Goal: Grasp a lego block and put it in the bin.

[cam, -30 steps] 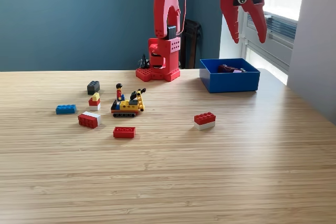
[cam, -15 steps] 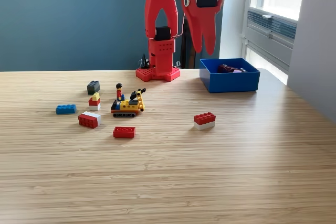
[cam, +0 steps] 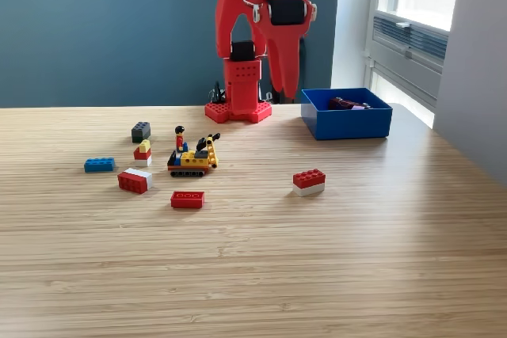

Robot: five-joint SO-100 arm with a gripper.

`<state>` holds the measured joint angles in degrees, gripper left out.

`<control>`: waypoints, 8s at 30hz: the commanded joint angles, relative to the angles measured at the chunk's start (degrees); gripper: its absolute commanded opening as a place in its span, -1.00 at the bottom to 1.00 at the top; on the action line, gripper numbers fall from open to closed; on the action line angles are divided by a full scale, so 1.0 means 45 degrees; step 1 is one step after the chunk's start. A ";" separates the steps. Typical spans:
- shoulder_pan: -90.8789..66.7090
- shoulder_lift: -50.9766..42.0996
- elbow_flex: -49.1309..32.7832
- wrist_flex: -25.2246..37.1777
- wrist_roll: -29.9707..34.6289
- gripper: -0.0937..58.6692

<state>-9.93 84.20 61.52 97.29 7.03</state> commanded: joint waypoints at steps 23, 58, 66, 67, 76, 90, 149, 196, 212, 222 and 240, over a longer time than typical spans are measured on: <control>-0.0137 0.0234 -0.0625 0.0156 -0.0273 -0.04; 0.8340 0.0234 0.2559 -0.3418 -0.0352 -0.03; 0.9316 0.0234 0.3887 -0.4551 -0.0273 -0.04; 0.9355 0.0234 0.4023 -0.4629 -0.0234 -0.04; 0.9375 0.0215 0.4648 -0.5098 0.0000 -0.05; 0.9121 -0.0762 0.3008 -0.5000 0.0352 -0.05; 0.8359 -0.5723 -0.2344 -0.1875 0.0996 -0.99; -0.7793 0.0215 -0.0918 0.1152 0.1895 -1.00; -1.2734 0.2773 0.1484 0.1133 0.2227 -1.00; -1.4004 0.2773 0.1797 0.1133 0.1621 -0.69; -1.3223 0.2910 0.2031 0.1113 0.1445 -0.25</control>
<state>-71.81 91.41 71.54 99.67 13.89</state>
